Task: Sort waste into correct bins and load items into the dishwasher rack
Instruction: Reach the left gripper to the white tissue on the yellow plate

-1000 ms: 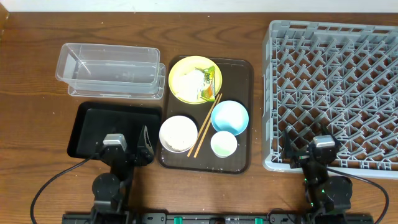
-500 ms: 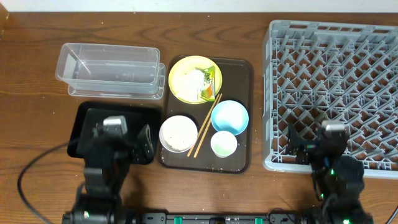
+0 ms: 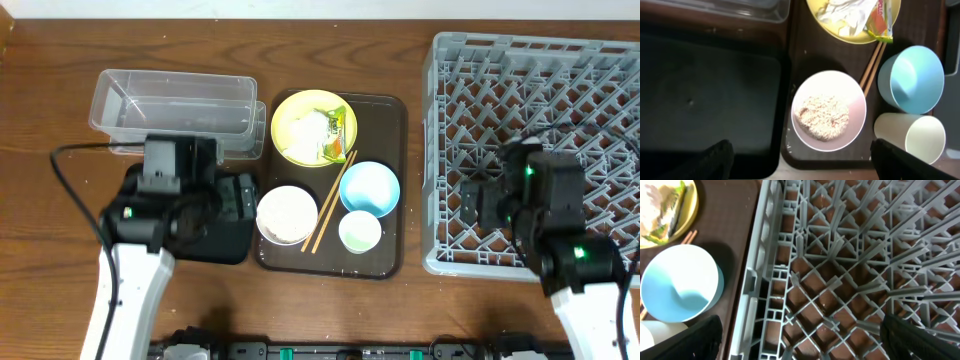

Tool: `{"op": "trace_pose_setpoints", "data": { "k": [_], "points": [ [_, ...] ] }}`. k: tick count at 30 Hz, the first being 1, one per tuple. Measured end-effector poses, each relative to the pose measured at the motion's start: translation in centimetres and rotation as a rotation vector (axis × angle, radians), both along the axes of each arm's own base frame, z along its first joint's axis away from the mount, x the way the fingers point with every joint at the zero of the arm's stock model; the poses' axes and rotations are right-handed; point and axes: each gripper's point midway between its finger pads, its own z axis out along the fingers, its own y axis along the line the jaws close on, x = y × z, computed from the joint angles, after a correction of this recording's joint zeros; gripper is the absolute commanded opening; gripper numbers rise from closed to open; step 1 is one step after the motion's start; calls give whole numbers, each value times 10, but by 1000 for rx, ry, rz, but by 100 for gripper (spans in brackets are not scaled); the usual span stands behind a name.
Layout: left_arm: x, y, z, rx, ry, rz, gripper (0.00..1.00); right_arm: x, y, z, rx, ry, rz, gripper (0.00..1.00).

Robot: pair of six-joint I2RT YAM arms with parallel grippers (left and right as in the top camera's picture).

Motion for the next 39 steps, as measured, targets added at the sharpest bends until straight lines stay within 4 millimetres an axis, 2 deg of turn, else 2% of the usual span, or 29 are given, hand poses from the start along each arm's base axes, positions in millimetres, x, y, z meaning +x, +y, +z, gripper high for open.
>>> {"op": "trace_pose_setpoints", "data": {
  "k": [6, 9, 16, 20, 25, 30, 33, 35, 39],
  "points": [
    [6, -1, -5, -1, 22, -1, 91, 3, 7, -7, 28, 36, 25, 99],
    [27, -3, 5, -11, -71, -3, 90, 4, 9, -6, 34, 31, 30, 99],
    [86, -14, 45, -37, -355, -19, 90, 5, 11, -5, 44, 27, 37, 99],
    [117, -30, 50, -53, -440, -53, 90, 5, 11, -5, 45, 27, 38, 99],
    [146, -62, 22, -68, -444, -117, 90, 5, 11, -4, 45, 26, 38, 99],
    [162, -95, -28, -76, -378, -183, 89, 5, 11, -4, 45, 26, 38, 99],
    [162, -109, -63, -70, -311, -215, 89, 5, 11, -4, 45, 26, 38, 99],
    [159, -117, -86, -65, -261, -231, 82, 5, 11, -4, 45, 25, 38, 99],
    [149, -129, -124, -56, -170, -260, 54, 5, 11, -4, 45, 25, 38, 99]
  ]
}}
